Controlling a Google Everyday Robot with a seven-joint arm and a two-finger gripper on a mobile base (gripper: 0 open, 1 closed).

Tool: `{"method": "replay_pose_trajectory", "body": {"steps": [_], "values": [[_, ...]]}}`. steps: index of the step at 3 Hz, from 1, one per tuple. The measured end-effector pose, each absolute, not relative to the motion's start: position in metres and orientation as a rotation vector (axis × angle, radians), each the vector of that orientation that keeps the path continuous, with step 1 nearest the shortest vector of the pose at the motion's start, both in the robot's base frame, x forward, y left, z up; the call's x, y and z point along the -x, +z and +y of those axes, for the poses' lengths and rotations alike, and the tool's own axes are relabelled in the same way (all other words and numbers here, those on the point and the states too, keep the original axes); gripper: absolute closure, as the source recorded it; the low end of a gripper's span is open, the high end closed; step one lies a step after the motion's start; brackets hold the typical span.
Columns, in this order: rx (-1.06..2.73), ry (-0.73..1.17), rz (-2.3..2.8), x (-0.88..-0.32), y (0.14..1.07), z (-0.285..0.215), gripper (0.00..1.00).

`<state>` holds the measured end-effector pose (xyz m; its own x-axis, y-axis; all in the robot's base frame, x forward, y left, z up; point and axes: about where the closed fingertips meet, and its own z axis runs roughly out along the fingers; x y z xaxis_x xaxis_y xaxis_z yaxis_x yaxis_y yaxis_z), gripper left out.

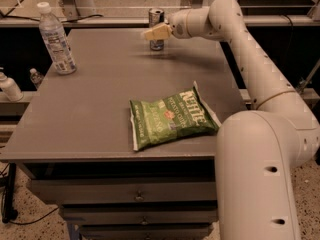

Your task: Move redbull can near green jalapeno chip bag

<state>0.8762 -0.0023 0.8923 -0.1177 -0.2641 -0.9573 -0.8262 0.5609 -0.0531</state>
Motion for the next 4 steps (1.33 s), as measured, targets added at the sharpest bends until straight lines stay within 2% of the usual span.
{"method": "replay_pose_trajectory", "body": {"steps": [3,4], "values": [[0.925,0.609,1.681,-0.871,0.900,-0.016,0.87],[0.929,0.610,1.670,-0.861,0.914,-0.022,1.00]]}}
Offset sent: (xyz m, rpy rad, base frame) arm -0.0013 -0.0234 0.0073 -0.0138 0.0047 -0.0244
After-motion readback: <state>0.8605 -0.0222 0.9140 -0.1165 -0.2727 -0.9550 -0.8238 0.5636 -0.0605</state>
